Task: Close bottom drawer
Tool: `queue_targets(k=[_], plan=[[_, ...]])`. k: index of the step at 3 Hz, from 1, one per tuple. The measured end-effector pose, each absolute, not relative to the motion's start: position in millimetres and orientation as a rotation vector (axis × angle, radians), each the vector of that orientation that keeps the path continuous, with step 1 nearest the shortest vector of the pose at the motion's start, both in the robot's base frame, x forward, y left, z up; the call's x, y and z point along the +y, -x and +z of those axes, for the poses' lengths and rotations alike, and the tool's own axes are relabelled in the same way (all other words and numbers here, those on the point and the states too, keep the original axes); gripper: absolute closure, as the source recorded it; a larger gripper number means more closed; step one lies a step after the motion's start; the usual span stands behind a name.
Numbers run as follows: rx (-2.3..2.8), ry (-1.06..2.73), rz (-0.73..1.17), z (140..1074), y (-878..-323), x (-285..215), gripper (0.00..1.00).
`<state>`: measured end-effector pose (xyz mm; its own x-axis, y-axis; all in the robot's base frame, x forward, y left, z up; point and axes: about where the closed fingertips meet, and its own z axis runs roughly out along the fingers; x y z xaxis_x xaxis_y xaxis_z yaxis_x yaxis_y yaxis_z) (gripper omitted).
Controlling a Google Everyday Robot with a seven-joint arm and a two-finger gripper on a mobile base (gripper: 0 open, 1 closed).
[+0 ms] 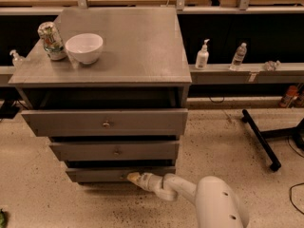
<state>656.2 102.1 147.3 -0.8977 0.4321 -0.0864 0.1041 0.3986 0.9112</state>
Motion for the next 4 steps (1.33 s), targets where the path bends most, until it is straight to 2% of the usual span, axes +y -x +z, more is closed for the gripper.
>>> queue_targets(k=[2, 4], plan=[[2.340, -0.444, 1.525, 149, -649, 96, 1.00], [2.358, -0.360, 1.587, 149, -614, 92, 1.00]])
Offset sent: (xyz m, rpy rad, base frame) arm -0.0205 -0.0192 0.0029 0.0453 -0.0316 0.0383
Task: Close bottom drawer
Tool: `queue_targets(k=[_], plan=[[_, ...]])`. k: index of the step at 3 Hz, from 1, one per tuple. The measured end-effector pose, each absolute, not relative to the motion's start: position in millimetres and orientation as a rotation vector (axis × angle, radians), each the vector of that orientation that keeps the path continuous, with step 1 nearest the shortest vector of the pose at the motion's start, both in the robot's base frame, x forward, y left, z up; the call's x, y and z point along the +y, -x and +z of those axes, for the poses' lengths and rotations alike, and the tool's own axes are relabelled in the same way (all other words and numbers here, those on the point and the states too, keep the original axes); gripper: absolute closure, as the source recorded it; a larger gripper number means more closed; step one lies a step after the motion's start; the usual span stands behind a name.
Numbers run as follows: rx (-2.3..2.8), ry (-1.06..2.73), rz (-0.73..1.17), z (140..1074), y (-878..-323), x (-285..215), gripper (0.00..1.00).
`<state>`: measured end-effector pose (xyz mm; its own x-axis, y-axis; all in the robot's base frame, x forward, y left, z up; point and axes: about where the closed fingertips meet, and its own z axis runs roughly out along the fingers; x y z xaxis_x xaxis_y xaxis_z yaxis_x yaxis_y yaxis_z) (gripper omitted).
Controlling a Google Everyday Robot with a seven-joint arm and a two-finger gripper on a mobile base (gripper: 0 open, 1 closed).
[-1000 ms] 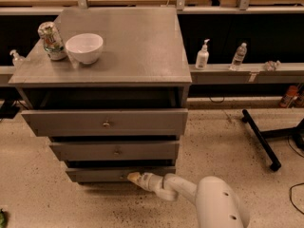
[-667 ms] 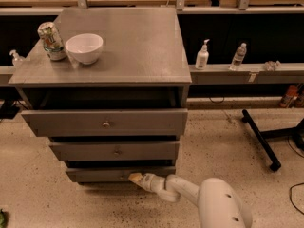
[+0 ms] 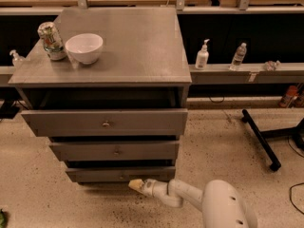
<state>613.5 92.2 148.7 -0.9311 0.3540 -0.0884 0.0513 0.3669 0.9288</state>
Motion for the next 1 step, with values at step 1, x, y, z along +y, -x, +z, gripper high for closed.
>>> queue_targets(k=[1], plan=[[2.378, -0.328, 1.648, 149.6, -594.7, 95.5, 1.00]])
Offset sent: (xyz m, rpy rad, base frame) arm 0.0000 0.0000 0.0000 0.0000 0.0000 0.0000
